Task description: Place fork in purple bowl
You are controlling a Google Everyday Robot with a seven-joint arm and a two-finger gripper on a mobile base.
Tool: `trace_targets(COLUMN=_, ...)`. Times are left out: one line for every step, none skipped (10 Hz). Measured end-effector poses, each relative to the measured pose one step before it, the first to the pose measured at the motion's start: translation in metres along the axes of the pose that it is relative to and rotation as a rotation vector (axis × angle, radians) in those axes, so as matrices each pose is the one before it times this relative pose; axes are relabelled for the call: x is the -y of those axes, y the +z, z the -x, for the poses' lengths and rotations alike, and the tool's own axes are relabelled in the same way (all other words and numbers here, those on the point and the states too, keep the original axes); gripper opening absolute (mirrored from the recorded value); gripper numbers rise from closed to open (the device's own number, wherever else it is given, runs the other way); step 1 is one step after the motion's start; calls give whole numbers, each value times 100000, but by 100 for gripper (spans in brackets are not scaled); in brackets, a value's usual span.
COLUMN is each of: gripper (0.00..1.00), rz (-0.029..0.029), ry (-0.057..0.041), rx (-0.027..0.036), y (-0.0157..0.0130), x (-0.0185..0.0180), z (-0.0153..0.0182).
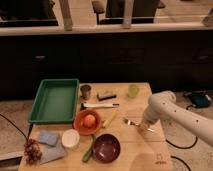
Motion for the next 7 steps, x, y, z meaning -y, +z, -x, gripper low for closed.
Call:
trace_targets(gripper=0, rz=-493, ry=-3500, rx=153, y=-508, x=-28, z=545)
trace_targets(gripper=0, rz=-820, ry=-4002, rx=518, y=-946, x=50, z=906)
trace_targets(gripper=0, rz=-634, ry=-2353, rx=251, y=-859, x=-3, z=283)
trace_targets(gripper=0, rz=-734, ry=-2188, rx=558, y=-940, x=-44, z=237)
trace_targets(gripper=0, rz=-527, ry=-928, rx=623, y=-443, x=36, z=176)
trace_targets(gripper=0, rz=-802, ry=-1032, rx=1044, y=-663, x=88, z=254)
trace_targets(gripper=0, rz=-765, ry=-429, rx=1090, y=-630, x=80, z=-21)
